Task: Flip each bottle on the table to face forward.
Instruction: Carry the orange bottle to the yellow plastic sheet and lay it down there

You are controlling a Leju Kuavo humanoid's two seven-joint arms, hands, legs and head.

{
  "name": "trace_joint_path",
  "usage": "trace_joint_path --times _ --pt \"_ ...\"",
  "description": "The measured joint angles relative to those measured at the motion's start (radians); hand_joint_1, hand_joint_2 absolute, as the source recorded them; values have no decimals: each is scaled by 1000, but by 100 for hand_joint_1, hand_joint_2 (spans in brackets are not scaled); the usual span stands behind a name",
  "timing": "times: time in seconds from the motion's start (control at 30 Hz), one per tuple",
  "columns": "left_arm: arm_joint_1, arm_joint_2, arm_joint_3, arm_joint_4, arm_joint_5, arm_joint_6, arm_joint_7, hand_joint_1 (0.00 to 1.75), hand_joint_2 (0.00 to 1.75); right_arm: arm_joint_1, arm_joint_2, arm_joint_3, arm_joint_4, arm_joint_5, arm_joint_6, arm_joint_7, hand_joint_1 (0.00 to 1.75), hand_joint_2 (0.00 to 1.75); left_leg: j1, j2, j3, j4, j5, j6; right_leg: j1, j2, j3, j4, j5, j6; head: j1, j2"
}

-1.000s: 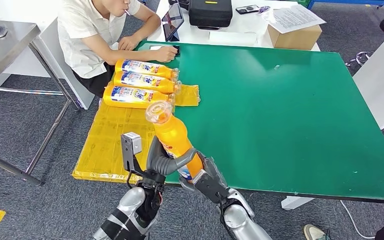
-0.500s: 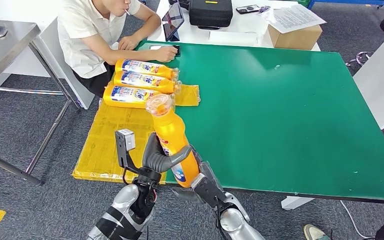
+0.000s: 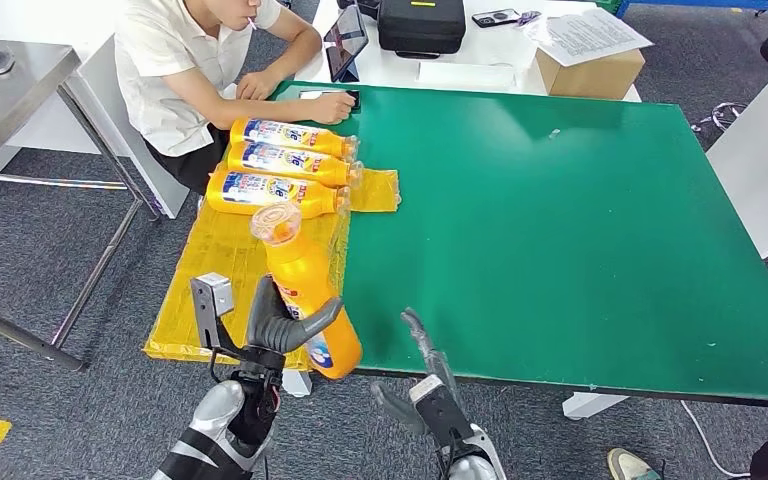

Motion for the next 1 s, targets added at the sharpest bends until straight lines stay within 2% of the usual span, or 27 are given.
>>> trace_joint_path --times 0.1,0.17,0.23,0.33,0.43,0.53,0.67,0.87,0.9,1.0 --pt "-6 16 23 -5 -387 284 -77 175 175 61 3 -75 -140 8 -219 -37 0 0 0 -1 0 0 0 0 0 -1 0 0 0 0 0 0" --pt "-26 25 39 14 -629 388 -80 175 175 85 13 -140 -264 59 -301 -43 0 0 0 -1 0 0 0 0 0 -1 1 0 0 0 0 0" --pt "-48 29 59 43 -728 383 -62 175 175 94 38 -211 -377 120 -321 -45 0 0 0 -1 1 0 0 0 0 -1 1 0 1 0 0 0" --pt "-68 29 90 75 -727 346 -42 175 175 99 74 -292 -496 156 -324 -46 0 0 0 1 2 0 0 0 0 0 1 0 1 0 0 0" --pt "-87 31 104 106 -790 354 -14 175 175 105 92 -329 -560 159 -326 -46 0 0 0 1 2 0 1 0 0 0 1 0 1 0 0 0" --pt "-119 38 103 169 -966 368 53 175 175 106 97 -334 -584 149 -326 -46 0 0 0 1 2 0 1 0 0 0 1 0 1 0 0 0" --pt "-169 52 93 274 -1135 304 125 175 175 104 95 -318 -584 113 -326 -46 0 175 0 1 2 0 1 0 0 0 1 0 1 0 0 0" --pt "-267 64 47 432 -1275 117 182 172 175 81 71 -259 -564 42 -326 -46 0 175 0 0 2 0 1 1 0 -1 2 0 1 0 0 0" --pt "-287 65 41 461 -1281 89 183 141 175 75 65 -247 -557 33 -326 -46 0 175 0 -1 3 0 1 1 0 -1 3 0 1 0 0 0" --pt "-345 65 28 542 -1283 -6 183 13 175 60 48 -206 -535 7 -325 -46 0 175 0 -1 7 0 1 0 0 -1 7 0 1 0 0 0"
